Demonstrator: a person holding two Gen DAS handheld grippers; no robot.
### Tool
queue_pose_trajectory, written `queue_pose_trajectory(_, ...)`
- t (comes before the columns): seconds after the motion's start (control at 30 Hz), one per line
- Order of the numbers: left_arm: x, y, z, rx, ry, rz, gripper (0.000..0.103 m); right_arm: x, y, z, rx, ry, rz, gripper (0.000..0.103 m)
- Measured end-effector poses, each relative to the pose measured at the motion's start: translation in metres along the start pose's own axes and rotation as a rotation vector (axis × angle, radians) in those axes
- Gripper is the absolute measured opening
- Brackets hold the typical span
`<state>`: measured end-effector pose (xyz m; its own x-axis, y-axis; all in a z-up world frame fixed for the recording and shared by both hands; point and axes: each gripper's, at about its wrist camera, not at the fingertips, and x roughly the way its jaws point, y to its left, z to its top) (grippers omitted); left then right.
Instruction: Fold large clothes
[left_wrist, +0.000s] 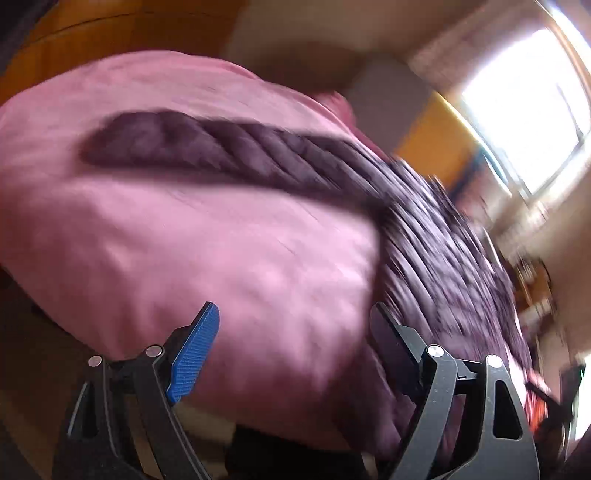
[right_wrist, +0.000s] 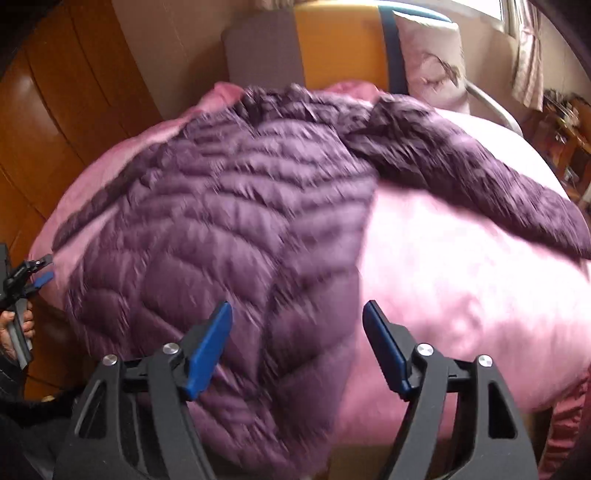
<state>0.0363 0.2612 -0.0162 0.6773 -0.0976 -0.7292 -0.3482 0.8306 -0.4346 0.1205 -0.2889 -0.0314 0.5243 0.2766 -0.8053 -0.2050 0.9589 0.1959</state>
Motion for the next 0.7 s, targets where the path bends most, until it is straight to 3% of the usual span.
queue_pose_trajectory(0.1,-0.002,0.042,0.043,-0.160,-0.121,0.173,0.086,0.034,0.031,0.026,-0.001,-0.032,0.064,0.077)
queue_pose_trajectory(0.17,0.001,0.068,0.068,-0.249,-0.165,0.234,0.091,0.061,0.053,0.043,-0.006,-0.032,0.092,0.077)
queue_pose_trajectory(0.33,0.032,0.121,0.116,-0.422,-0.134,0.226,0.091,0.108,0.104,0.073,-0.023,-0.034,0.141,0.077)
queue_pose_trajectory(0.43,0.055,0.123,0.135,-0.389,-0.083,0.183,0.090,0.124,0.124,0.083,-0.065,-0.050,0.111,0.077)
queue_pose_trajectory(0.47,0.064,0.122,0.141,-0.358,-0.070,0.192,0.083,0.129,0.127,0.083,-0.078,-0.050,0.094,0.077)
queue_pose_trajectory(0.5,0.068,0.121,0.140,-0.331,-0.055,0.204,0.059,0.134,0.129,0.085,-0.086,-0.046,0.081,0.077)
queue_pose_trajectory(0.57,0.081,0.115,0.137,-0.275,-0.006,0.201,0.024,0.146,0.132,0.086,-0.096,-0.035,0.056,0.077)
queue_pose_trajectory(0.6,0.079,0.111,0.133,-0.255,-0.031,0.234,0.017,0.152,0.132,0.085,-0.099,-0.029,0.038,0.077)
queue_pose_trajectory(0.7,0.050,0.099,0.115,-0.205,-0.129,0.278,0.014,0.164,0.127,0.079,-0.100,-0.006,0.026,0.077)
